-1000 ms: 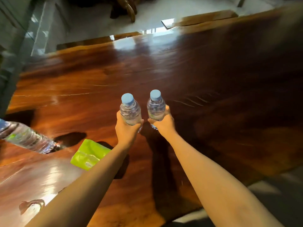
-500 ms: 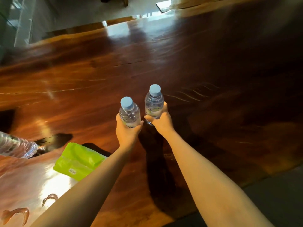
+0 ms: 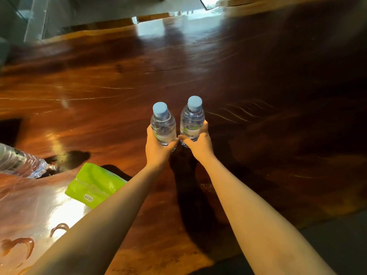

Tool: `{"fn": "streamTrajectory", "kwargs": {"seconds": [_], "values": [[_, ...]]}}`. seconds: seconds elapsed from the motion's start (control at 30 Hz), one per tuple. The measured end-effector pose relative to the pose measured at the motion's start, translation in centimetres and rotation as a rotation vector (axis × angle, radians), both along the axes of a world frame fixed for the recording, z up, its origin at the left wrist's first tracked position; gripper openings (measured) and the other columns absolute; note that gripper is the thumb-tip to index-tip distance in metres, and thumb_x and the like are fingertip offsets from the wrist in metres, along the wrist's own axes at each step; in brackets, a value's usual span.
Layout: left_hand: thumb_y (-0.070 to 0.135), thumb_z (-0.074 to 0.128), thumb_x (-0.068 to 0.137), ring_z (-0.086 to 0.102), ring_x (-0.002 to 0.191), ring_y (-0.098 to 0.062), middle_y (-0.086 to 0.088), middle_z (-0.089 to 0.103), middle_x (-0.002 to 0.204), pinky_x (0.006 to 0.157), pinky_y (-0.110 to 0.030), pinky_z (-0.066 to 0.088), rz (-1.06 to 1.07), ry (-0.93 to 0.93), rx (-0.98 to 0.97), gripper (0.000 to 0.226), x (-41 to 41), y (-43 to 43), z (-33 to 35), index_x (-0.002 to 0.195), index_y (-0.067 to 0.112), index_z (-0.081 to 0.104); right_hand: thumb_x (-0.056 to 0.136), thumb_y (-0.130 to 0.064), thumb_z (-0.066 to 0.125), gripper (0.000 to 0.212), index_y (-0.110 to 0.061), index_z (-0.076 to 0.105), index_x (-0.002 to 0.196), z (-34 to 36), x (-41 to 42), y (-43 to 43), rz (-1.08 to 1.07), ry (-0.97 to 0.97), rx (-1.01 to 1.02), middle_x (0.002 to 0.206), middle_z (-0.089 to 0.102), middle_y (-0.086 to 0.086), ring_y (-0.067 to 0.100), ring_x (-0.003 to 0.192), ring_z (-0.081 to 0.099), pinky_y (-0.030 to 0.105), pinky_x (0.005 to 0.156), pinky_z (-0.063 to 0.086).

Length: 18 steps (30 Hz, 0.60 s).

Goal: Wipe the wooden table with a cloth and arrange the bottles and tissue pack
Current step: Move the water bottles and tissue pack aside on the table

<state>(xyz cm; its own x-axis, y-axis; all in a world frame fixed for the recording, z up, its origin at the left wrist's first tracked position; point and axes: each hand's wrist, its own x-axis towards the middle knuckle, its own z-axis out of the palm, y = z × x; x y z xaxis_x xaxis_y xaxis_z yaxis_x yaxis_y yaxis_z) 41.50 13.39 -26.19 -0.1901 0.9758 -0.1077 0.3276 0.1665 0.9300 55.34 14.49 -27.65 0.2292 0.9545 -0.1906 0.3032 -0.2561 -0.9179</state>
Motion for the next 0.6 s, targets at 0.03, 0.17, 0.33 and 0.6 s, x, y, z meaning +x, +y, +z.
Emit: {"fn": "streamTrajectory", "kwargs": {"seconds": [0.03, 0.17, 0.33, 0.6], "values": [[0.026, 0.083, 0.065, 0.058, 0.104, -0.008, 0.005, 0.058, 0.122, 0.082, -0.017, 0.044, -0.015, -0.006, -0.003, 0.080, -0.1, -0.2, 0.1, 0.130, 0.024, 0.036, 0.069, -0.028, 0.082, 0.083, -0.020, 0.031, 0.134, 0.0, -0.1, 0.0, -0.008, 0.006, -0.009, 0.126, 0.058, 0.008, 0.021, 0.113, 0.059, 0.035, 0.092, 0.052], [0.027, 0.081, 0.068, 0.049, 0.114, 0.011, 0.018, 0.051, 0.128, 0.091, -0.010, 0.040, -0.115, 0.029, 0.011, 0.075, -1.6, -1.6, 0.6, 0.126, 0.040, 0.034, 0.067, -0.017, 0.083, 0.090, -0.014, 0.029, 0.139, 0.5, -0.9, -0.9, -0.103, 0.021, -0.035, 0.139, 0.045, 0.009, 0.023, 0.127, 0.047, 0.040, 0.106, 0.044], [0.028, 0.072, 0.079, 0.044, 0.131, -0.016, -0.003, 0.047, 0.143, 0.100, -0.026, 0.036, -0.192, 0.212, -0.181, 0.072, -4.6, -4.3, 1.2, 0.140, 0.017, 0.036, 0.075, -0.024, 0.076, 0.080, -0.002, 0.031, 0.138, 1.9, -3.5, -4.9, -0.228, -0.146, -0.108, 0.142, 0.037, 0.020, 0.034, 0.131, 0.036, 0.040, 0.108, 0.031], [0.027, 0.060, 0.087, 0.062, 0.108, -0.018, -0.002, 0.067, 0.117, 0.090, -0.027, 0.046, -0.617, 0.546, -0.189, 0.036, -10.5, -8.4, 5.7, 0.122, 0.017, 0.059, 0.088, -0.039, 0.057, 0.051, -0.007, 0.046, 0.127, 5.2, -10.8, -8.4, 0.050, -0.369, -0.290, 0.135, 0.046, 0.018, 0.036, 0.127, 0.039, 0.040, 0.105, 0.034]]}}
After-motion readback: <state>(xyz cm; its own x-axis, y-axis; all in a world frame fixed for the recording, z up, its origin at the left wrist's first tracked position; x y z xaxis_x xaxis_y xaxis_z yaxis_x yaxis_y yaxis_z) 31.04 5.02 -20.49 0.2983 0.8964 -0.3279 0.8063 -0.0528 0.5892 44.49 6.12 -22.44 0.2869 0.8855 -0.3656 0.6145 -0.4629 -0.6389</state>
